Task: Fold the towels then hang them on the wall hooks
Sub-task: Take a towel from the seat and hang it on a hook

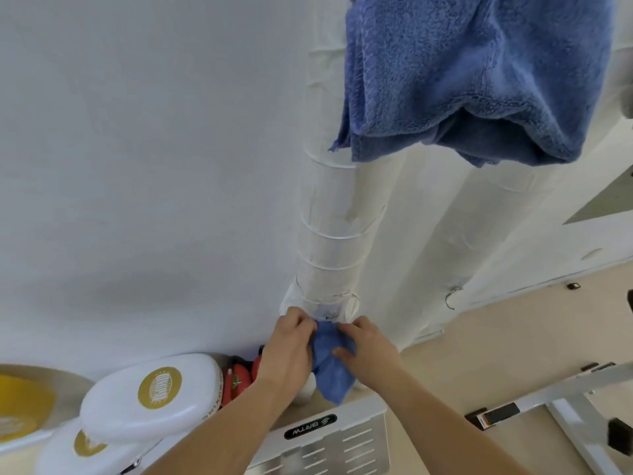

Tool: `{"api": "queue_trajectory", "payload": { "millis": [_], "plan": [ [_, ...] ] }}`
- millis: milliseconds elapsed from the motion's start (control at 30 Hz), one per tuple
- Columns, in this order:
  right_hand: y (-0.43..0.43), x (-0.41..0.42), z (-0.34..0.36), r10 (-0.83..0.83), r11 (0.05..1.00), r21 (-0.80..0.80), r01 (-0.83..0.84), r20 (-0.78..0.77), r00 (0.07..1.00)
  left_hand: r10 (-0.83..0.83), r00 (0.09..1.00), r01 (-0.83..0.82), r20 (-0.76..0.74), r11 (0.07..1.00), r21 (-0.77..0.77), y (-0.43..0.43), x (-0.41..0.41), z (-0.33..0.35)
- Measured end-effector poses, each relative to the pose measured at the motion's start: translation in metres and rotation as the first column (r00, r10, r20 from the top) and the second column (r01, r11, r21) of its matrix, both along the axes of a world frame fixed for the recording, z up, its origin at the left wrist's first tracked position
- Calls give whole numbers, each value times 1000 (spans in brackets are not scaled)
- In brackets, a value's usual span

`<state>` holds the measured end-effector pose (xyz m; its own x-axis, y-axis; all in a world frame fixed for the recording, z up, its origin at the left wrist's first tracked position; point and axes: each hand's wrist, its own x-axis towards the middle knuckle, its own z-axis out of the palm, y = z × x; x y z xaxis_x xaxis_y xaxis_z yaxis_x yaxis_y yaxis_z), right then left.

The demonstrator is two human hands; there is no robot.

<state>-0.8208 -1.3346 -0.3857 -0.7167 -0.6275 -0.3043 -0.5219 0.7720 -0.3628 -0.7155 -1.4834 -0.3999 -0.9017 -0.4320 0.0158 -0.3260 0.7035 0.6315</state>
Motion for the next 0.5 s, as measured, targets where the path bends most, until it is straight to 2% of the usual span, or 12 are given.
{"api": "queue_trajectory", "payload": {
  "millis": [67, 133, 233, 333, 500],
  "plan": [
    [-1, -2, -2, -25, 999, -43, 26, 22, 999, -180, 982, 185, 48, 971, -149, 2, 3, -4],
    [-2, -2, -2, -42, 996, -79, 45, 41, 998, -223, 973, 229, 59, 963, -143, 8, 7, -1],
    [-1, 4, -2, -79, 989, -117, 87, 74, 994, -207, 975, 218, 84, 966, -143, 11, 11, -2],
    [0, 9, -7, -84, 987, -127, 95, 89, 992, -179, 978, 186, 106, 981, -61, 16, 13, -6],
    [-4, 3, -4, -98, 988, -106, 113, 136, 986, -39, 992, 45, 121, 998, -47, 25, 2, -5]
  ]
}}
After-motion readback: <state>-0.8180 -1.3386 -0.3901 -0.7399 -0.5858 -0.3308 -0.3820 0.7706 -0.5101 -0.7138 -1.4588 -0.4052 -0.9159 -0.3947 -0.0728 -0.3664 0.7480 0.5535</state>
